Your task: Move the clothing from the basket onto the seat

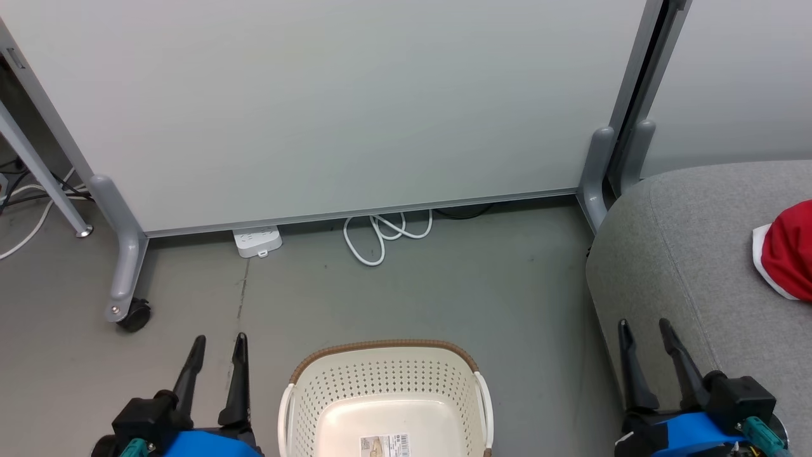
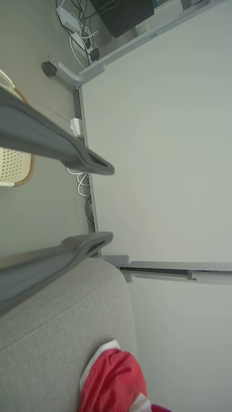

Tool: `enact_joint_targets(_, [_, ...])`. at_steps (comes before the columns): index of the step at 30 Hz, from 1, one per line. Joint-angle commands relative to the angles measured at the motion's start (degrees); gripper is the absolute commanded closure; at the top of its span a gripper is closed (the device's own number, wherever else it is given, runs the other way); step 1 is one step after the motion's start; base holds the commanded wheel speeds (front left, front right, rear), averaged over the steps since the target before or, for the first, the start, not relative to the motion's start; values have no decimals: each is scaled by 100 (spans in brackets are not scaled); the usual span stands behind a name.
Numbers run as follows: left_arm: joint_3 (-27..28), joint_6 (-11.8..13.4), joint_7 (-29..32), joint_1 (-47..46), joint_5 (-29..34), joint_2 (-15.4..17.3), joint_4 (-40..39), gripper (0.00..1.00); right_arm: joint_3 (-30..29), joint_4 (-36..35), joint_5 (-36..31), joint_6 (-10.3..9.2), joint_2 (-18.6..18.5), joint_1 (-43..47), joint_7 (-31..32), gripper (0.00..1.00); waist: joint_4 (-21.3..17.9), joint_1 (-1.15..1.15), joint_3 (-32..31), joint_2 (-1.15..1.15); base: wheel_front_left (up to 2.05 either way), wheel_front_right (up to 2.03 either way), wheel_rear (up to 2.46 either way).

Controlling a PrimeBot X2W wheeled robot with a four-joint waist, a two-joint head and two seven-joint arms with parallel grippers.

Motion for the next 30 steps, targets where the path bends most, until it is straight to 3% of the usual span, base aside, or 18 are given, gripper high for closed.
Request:
enact_joint_targets(1, [5, -1, 11, 10, -12, -7, 46, 100, -4, 49, 9, 0, 1, 3, 3, 100, 0, 0, 0, 0, 0, 0, 0])
enact_joint_targets(5, [30, -3, 67, 105, -115, -29, 234, 100, -26, 238, 102, 1, 5, 35, 60, 100, -2, 0, 0, 0, 0, 0, 0])
enact_joint_targets(30, [297, -90, 693, 28, -2505, -13, 39, 100, -155, 104, 2668, 0, 12, -101, 694, 100, -39, 0, 11, 0, 0, 0, 0])
